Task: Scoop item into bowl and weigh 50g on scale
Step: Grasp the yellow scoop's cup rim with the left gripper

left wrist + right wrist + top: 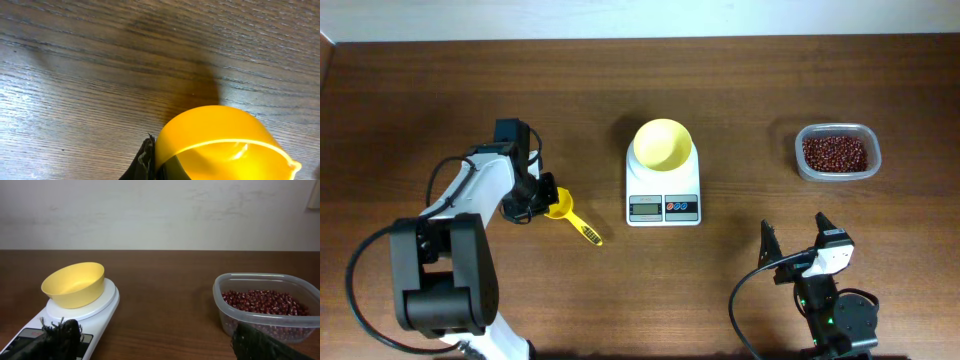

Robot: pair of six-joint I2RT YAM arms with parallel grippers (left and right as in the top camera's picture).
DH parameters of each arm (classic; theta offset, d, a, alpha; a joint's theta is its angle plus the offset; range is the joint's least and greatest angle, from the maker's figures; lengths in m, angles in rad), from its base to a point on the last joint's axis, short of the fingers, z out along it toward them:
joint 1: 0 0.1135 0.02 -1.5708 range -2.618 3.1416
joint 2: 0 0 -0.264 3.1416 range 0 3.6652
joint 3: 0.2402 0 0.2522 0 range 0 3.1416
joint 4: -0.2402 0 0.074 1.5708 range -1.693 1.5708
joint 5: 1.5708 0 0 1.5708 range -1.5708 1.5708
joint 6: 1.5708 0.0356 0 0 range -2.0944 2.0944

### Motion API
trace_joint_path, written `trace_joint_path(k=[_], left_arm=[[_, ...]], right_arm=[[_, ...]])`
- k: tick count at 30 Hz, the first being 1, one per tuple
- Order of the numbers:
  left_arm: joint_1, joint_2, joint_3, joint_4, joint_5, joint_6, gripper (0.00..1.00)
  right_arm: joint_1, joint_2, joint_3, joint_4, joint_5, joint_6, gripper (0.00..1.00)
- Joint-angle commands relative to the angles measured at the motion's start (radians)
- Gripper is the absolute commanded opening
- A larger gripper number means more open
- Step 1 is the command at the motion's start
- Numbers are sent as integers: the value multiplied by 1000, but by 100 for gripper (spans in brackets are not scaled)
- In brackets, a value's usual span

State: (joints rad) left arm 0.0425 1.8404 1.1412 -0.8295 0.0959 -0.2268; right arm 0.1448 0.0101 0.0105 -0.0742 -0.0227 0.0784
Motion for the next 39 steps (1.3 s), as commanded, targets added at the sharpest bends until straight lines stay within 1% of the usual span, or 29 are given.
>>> trace_joint_path(k=[1, 3, 6, 16, 19, 20, 21, 23, 24, 25, 26, 27, 36, 39], left_arm=[[6, 9, 14, -2, -14, 19, 1], [6, 9, 13, -2, -14, 19, 3], [6, 9, 13, -2, -14, 19, 8], [6, 9, -20, 6, -14, 19, 13], [6, 9, -38, 20, -14, 19, 21], [6, 9, -39, 22, -14, 19, 25], [6, 9, -39, 26, -14, 19, 35], [6, 9, -39, 36, -14, 19, 47], [6, 9, -39, 40, -14, 19, 51], [6, 9, -39, 45, -14, 19, 57], [6, 9, -39, 48, -14, 19, 73], [6, 9, -39, 50, -14, 19, 100], [6, 7, -24, 56, -14, 11, 100], [6, 3, 3, 38, -14, -50, 99]], right_arm=[[6, -6, -5, -5, 9, 0, 99], [6, -6, -5, -5, 9, 0, 99], [6, -6, -5, -5, 9, 0, 99], [6, -6, -5, -5, 9, 0, 99], [6, -6, -5, -5, 9, 0, 99], [6, -6, -5, -5, 9, 0, 99], [6, -6, -5, -5, 9, 0, 99], [6, -6, -5, -5, 9, 0, 99], [6, -6, -5, -5, 9, 0, 99], [6, -6, -5, -5, 9, 0, 99], [6, -6, -5, -5, 9, 0, 99], [6, -6, -5, -5, 9, 0, 99], [6, -6, -5, -5, 9, 0, 99], [6, -6, -5, -5, 9, 0, 99]])
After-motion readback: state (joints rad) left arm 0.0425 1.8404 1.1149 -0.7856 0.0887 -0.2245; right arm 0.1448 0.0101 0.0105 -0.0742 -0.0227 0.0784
